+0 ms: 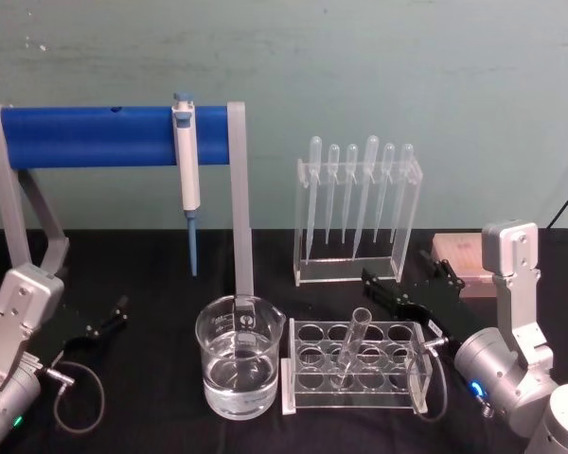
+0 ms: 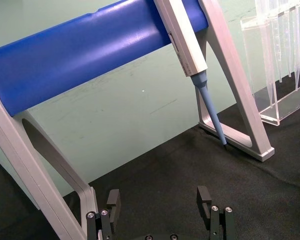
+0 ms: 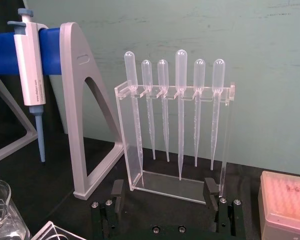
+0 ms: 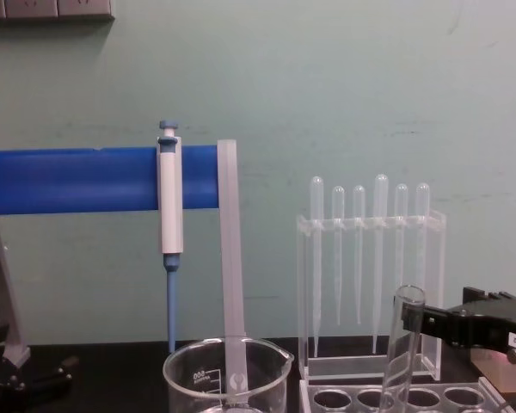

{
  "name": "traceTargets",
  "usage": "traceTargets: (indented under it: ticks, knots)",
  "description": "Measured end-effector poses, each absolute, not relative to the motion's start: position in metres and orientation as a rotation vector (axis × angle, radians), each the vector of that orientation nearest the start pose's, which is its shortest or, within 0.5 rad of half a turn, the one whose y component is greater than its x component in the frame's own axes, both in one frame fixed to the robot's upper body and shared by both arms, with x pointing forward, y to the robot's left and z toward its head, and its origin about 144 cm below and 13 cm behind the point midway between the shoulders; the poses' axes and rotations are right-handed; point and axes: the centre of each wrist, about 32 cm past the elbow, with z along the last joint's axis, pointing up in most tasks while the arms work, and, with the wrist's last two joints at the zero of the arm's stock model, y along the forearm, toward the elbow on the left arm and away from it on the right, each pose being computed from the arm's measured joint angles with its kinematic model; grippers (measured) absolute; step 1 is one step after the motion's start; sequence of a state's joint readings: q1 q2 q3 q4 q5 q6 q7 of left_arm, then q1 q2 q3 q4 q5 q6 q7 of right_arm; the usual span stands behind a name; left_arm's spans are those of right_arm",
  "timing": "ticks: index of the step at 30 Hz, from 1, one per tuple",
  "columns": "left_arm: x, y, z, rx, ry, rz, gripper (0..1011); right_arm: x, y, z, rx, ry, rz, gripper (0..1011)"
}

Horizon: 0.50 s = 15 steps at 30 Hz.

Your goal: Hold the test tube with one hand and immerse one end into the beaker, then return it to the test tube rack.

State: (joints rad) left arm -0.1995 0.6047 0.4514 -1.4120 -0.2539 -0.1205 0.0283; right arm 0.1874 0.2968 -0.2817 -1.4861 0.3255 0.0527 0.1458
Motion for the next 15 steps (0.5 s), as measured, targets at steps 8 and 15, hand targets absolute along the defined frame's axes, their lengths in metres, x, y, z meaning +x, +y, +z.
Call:
traceTargets:
  ticks: [8,15]
  knots:
    - [0.4886,0.3097,1.1398,0.304,-0.285,1.248,1000,0.5019,-0.2359,1.167,-0.03,0.016,-1.183,1002]
    - [0.4886,0.3097,1.1398,0.304,-0.285,1.248,1000,0.5017,-0.2361,1.167,-0.029,0.016,-1.184,1002]
